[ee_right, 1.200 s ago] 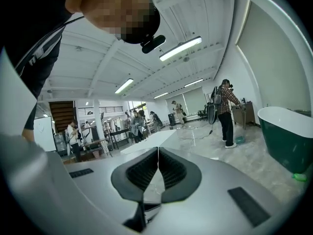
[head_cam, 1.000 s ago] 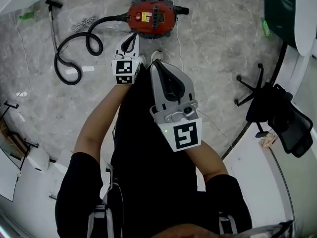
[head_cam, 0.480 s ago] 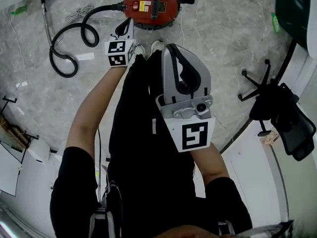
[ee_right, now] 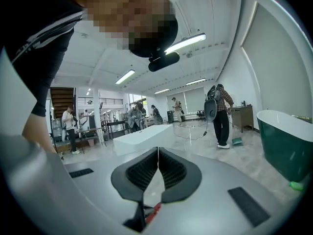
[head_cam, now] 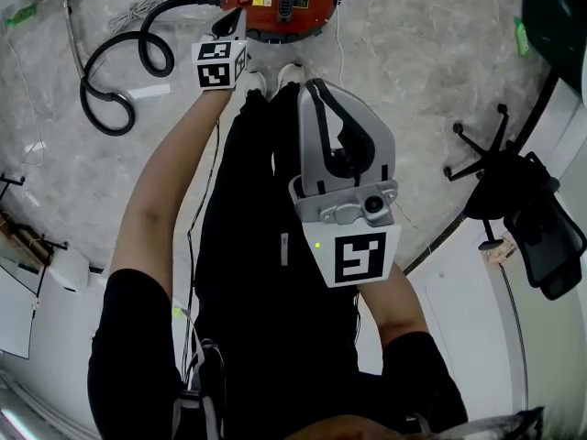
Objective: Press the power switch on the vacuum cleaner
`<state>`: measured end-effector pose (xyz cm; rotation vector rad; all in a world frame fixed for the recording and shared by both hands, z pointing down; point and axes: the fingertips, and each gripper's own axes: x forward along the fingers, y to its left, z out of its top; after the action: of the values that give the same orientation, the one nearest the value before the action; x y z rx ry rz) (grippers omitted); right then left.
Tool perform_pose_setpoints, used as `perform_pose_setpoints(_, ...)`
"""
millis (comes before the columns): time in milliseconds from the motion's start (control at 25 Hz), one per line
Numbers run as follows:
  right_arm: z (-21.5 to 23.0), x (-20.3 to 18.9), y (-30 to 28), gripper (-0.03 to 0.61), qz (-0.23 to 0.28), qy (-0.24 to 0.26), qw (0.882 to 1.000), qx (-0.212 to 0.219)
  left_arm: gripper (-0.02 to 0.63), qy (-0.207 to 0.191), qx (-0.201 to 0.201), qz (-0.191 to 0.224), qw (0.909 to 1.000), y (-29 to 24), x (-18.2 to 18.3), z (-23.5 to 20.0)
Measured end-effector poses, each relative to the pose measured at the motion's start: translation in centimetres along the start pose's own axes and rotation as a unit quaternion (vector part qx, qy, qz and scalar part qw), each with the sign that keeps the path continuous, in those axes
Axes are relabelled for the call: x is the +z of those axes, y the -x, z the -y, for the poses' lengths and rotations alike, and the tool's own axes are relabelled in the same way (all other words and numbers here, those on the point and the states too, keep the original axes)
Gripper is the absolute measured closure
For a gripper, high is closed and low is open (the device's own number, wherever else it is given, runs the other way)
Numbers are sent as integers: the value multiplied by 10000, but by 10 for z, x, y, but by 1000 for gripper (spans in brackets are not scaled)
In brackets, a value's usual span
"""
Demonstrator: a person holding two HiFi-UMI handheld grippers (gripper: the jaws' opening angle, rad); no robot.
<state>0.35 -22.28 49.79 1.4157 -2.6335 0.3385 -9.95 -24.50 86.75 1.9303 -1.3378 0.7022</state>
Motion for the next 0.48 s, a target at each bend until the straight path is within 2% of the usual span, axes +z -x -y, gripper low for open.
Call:
perform_pose_setpoints(200,-1,-14,5,558,-53,391,9992,-8,594,-233,-94,-99,9996,-20,-16,-8)
perform_pose_setpoints(400,5,-30,7,558,-252,468,9986,-39,594,114,-72,-285,9995,-39,-29,-21)
perform_pose_setpoints(480,5,-33,7,558,-294,464,9985,-69,594,118,-102,-284,9995,-46,-28,-25)
